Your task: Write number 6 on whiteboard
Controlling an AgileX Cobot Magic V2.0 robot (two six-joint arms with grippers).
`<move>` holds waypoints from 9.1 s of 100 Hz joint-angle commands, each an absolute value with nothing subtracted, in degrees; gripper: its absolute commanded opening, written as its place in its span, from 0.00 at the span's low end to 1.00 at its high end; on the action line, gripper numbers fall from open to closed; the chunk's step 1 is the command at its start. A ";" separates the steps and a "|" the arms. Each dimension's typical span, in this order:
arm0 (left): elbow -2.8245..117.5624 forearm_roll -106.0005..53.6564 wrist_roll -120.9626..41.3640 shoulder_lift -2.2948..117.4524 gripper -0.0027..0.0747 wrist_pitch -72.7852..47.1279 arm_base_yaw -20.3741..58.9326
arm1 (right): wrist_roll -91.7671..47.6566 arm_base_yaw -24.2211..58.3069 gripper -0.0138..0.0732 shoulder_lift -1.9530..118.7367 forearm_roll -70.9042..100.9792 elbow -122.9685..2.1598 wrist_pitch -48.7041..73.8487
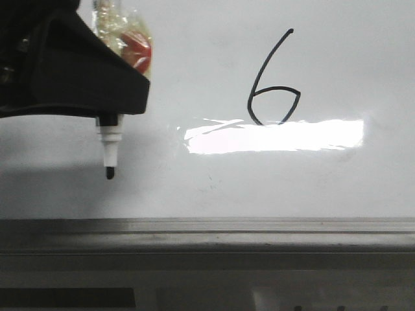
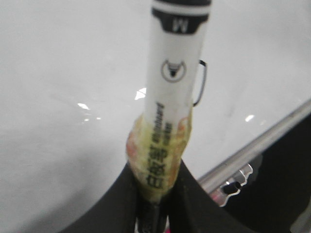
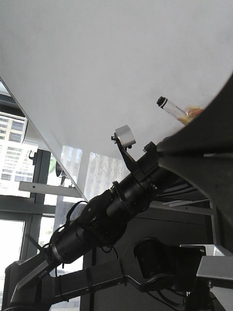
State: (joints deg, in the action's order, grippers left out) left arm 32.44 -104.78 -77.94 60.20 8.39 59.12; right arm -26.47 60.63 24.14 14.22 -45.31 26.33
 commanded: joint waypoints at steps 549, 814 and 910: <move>28.68 -99.36 -92.66 36.57 0.01 23.27 65.68 | -0.66 57.88 0.10 2.86 -16.21 -41.93 49.01; -1.41 -8.06 -0.34 -1.92 0.01 -16.37 -0.03 | 11.58 39.13 0.10 3.63 -29.59 -22.59 24.49; -1.41 -8.35 -0.34 -1.92 0.01 -16.37 -0.03 | 11.48 2.63 0.10 -1.50 -11.14 1.47 17.47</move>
